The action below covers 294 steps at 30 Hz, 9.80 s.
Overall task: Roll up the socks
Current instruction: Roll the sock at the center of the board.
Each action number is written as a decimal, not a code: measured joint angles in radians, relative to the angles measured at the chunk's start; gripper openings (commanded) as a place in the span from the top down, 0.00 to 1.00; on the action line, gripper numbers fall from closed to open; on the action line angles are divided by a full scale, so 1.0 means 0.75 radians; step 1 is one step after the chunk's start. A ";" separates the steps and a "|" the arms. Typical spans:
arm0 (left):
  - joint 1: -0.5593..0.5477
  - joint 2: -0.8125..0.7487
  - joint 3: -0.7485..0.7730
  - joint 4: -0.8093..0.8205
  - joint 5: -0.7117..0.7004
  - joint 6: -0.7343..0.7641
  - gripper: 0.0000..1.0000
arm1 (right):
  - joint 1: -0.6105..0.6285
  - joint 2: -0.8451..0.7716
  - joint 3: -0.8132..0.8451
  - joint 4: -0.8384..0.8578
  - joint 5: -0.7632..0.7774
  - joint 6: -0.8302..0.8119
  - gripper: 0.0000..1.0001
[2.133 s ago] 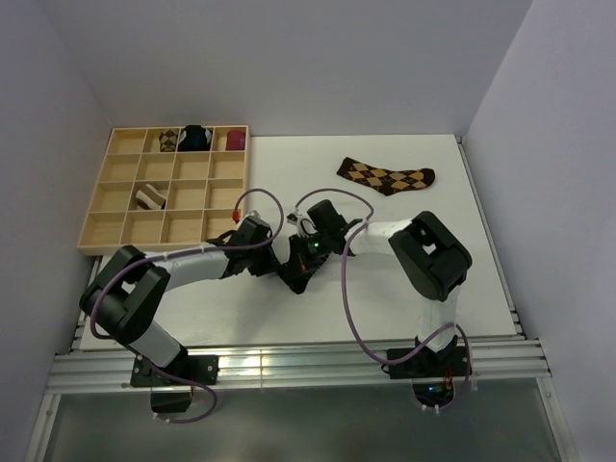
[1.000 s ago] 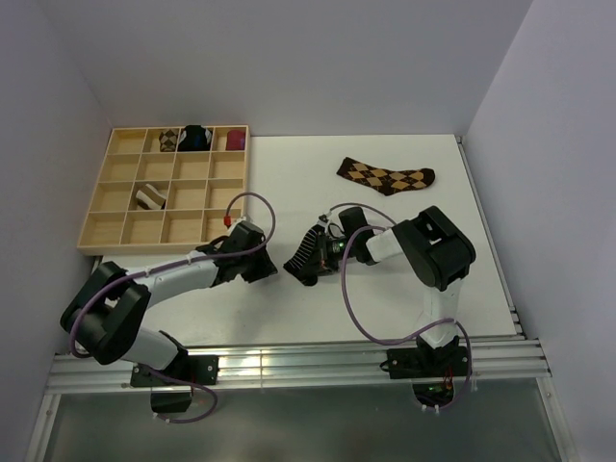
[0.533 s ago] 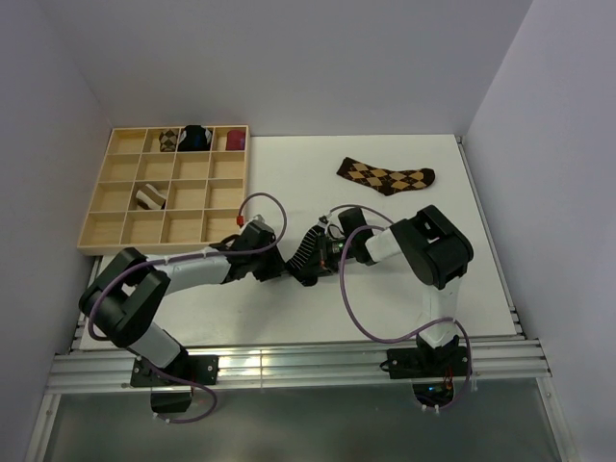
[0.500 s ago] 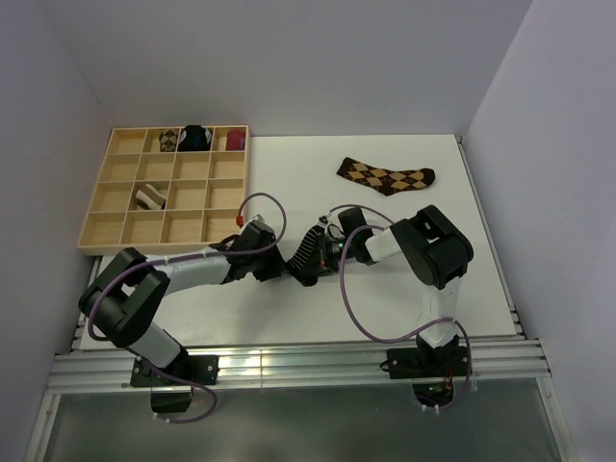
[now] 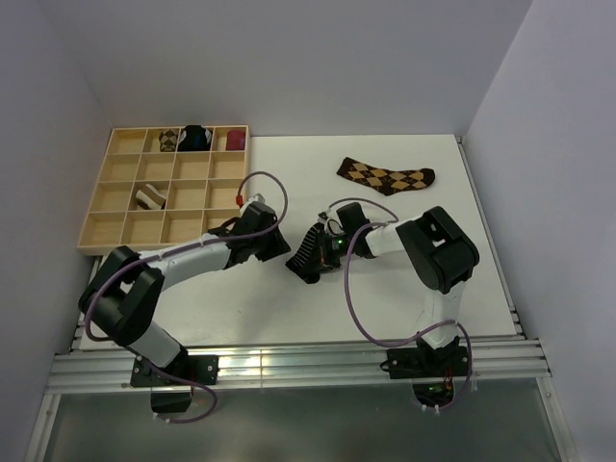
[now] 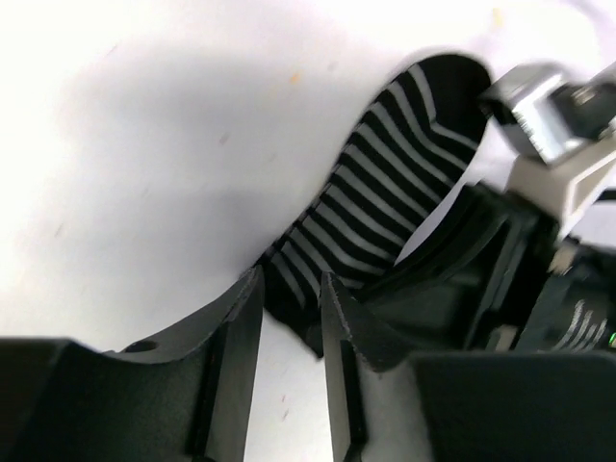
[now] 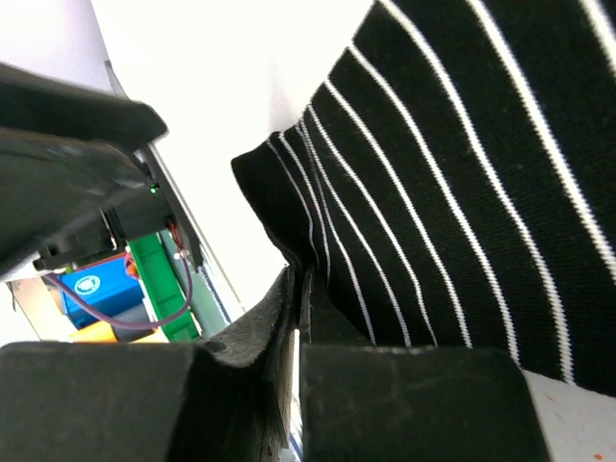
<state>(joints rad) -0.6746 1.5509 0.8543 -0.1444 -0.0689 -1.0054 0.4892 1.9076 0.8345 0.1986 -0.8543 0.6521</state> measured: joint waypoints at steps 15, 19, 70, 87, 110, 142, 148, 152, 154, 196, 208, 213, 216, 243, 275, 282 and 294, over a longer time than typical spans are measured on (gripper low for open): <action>0.002 0.166 0.112 0.080 0.108 0.141 0.69 | 0.017 -0.001 0.029 -0.078 0.026 -0.050 1.00; -0.002 0.222 0.128 0.119 0.142 0.142 0.70 | 0.019 -0.001 0.032 -0.081 0.030 -0.054 1.00; -0.030 0.303 0.133 0.124 0.151 0.215 0.71 | -0.012 -0.120 0.124 -0.372 0.176 -0.218 1.00; -0.031 0.299 0.133 0.123 0.151 0.240 0.68 | -0.018 -0.044 0.162 -0.396 0.234 -0.268 1.00; -0.042 -0.054 -0.191 0.110 -0.007 -0.132 0.58 | -0.019 -0.034 0.161 -0.369 0.230 -0.211 1.00; -0.051 0.237 0.031 0.120 -0.010 -0.212 0.75 | 0.001 -0.035 0.161 -0.339 0.232 -0.199 0.76; -0.055 0.276 0.109 0.035 -0.023 -0.194 0.76 | 0.067 -0.213 0.116 -0.374 0.419 -0.267 0.64; -0.060 0.294 0.157 -0.026 -0.042 -0.152 0.76 | 0.126 -0.449 0.084 -0.383 0.590 -0.352 0.64; -0.062 0.296 0.170 -0.052 -0.055 -0.127 0.76 | 0.162 -0.561 0.053 -0.355 0.676 -0.400 0.64; 0.014 0.296 0.219 -0.140 -0.013 0.268 0.76 | 0.843 -0.258 -0.040 -0.064 1.593 -1.092 0.57; 0.041 0.297 0.222 -0.140 -0.006 0.280 0.76 | 0.845 -0.182 0.012 -0.058 1.672 -1.083 0.71; 0.044 0.297 0.222 -0.139 -0.005 0.292 0.76 | 0.838 -0.169 0.012 -0.048 1.656 -1.073 0.99; 0.046 0.297 0.223 -0.139 -0.004 0.299 0.76 | 0.828 -0.170 0.012 -0.047 1.628 -1.076 1.00; 0.034 0.166 0.149 -0.201 -0.048 0.199 0.29 | 0.152 -0.159 0.016 -0.067 0.168 -0.475 1.00; 0.044 0.150 -0.004 -0.028 0.056 -0.166 0.86 | 0.059 -0.025 0.027 0.137 -0.090 -0.138 1.00; 0.043 0.157 0.034 -0.103 0.056 -0.137 1.00 | 0.042 -0.027 -0.034 0.178 -0.059 -0.116 1.00; 0.040 0.245 0.201 -0.289 0.066 -0.009 0.97 | 0.023 -0.117 -0.064 0.148 0.136 -0.182 1.00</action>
<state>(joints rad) -0.6449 1.7348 1.0054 -0.3614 -0.0196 -1.0119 0.5068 1.8198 0.7864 0.3096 -0.7525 0.5156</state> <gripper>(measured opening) 0.041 0.017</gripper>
